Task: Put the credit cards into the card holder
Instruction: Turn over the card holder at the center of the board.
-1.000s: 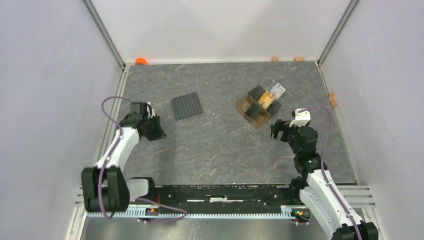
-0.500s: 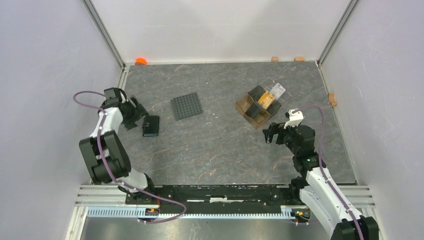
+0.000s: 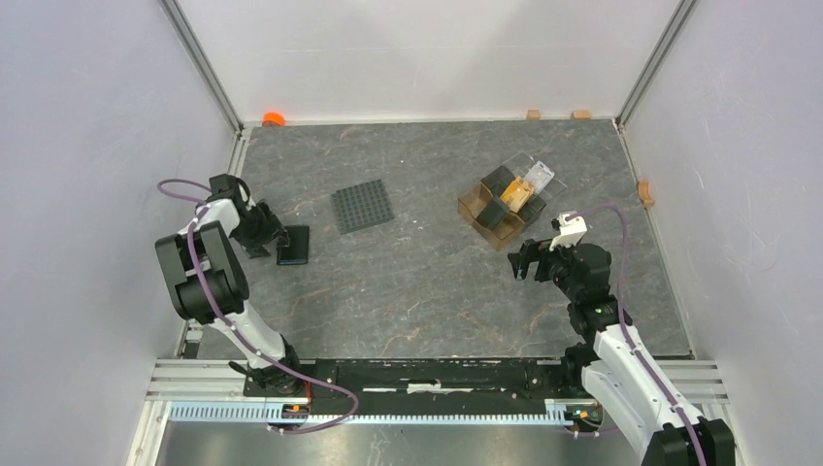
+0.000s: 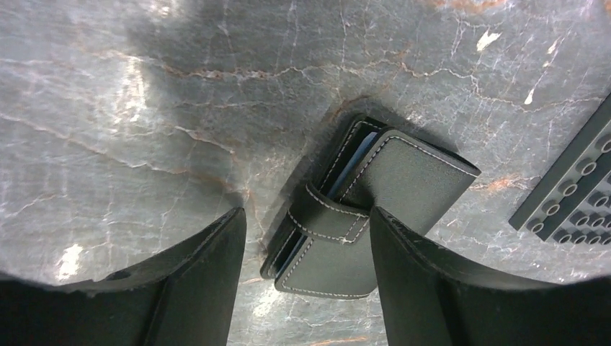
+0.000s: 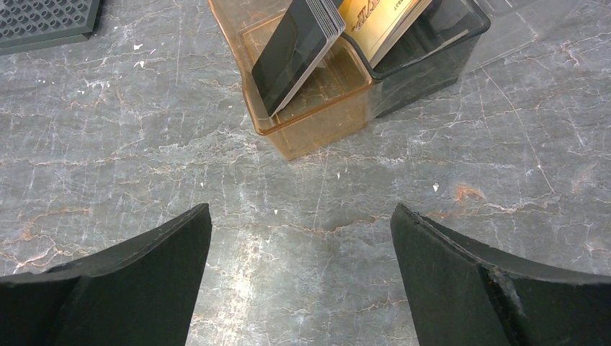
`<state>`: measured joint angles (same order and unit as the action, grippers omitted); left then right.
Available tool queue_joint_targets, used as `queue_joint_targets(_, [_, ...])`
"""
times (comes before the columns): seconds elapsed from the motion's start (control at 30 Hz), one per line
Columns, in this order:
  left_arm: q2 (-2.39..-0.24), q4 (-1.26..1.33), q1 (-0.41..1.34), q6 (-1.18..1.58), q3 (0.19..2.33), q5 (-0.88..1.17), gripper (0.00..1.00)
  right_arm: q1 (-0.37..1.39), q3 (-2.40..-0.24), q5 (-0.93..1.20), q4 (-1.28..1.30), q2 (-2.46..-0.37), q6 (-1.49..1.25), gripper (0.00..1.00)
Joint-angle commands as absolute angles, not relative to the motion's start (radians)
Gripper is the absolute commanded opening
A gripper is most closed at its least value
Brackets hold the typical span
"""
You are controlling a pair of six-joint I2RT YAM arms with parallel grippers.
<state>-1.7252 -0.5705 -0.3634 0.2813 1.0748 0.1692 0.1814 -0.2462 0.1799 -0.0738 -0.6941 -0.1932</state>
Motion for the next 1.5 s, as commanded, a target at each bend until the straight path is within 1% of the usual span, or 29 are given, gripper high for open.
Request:
queue_joint_targets(0.0, [-1.767,-0.574,-0.370,0.206,1.109,0.221,0.67,0.184,-0.238,0.184,-0.114,-0.682,-0.179,0.98])
queue_joint_targets(0.27, [-1.838,-0.564,-0.363,0.184,1.105,0.328,0.51,0.184,-0.238,0.183,-0.112,-0.681,-0.178,0.98])
queue_joint_targets(0.33, [-1.854,-0.565,-0.354,0.183,1.106,0.340,0.43,0.183,-0.236,0.181,-0.112,-0.681,-0.178,0.98])
queue_joint_targets(0.47, [-1.836,-0.582,-0.324,0.181,1.111,0.329,0.17,0.184,-0.236,0.181,-0.109,-0.685,-0.177,0.98])
queue_joint_targets(0.57, [-1.760,-0.595,-0.278,0.186,1.105,0.299,0.08,0.184,-0.238,0.180,-0.107,-0.687,-0.177,0.98])
queue_joint_targets(0.63, [-1.683,-0.608,-0.234,0.186,1.095,0.235,0.02,0.184,-0.238,0.180,-0.104,-0.689,-0.177,0.98])
queue_joint_targets(0.7, [-1.581,-0.613,-0.163,0.184,1.077,0.137,0.02,0.183,-0.238,0.181,-0.103,-0.694,-0.178,0.98])
queue_joint_targets(0.83, [-1.367,-0.637,0.079,0.186,1.036,-0.185,0.02,0.184,-0.241,0.189,-0.103,-0.712,-0.177,0.98])
queue_joint_targets(0.93, [-1.245,-0.699,0.228,0.246,1.034,-0.402,0.02,0.184,-0.243,0.190,-0.099,-0.730,-0.178,0.98])
queue_joint_targets(1.03, [-1.180,-0.752,0.361,0.288,1.026,-0.561,0.02,0.186,-0.245,0.191,-0.091,-0.736,-0.179,0.98])
queue_joint_targets(1.27, [-1.285,-0.953,0.697,0.466,1.077,-0.810,0.02,0.191,-0.246,0.191,-0.066,-0.715,-0.192,0.98])
queue_joint_targets(1.4, [-1.400,-1.081,0.830,0.609,1.147,-0.920,0.03,0.193,-0.243,0.190,-0.044,-0.698,-0.197,0.98])
queue_joint_targets(1.47, [-1.468,-1.139,0.892,0.692,1.169,-0.938,0.03,0.195,-0.242,0.184,-0.038,-0.692,-0.199,0.98])
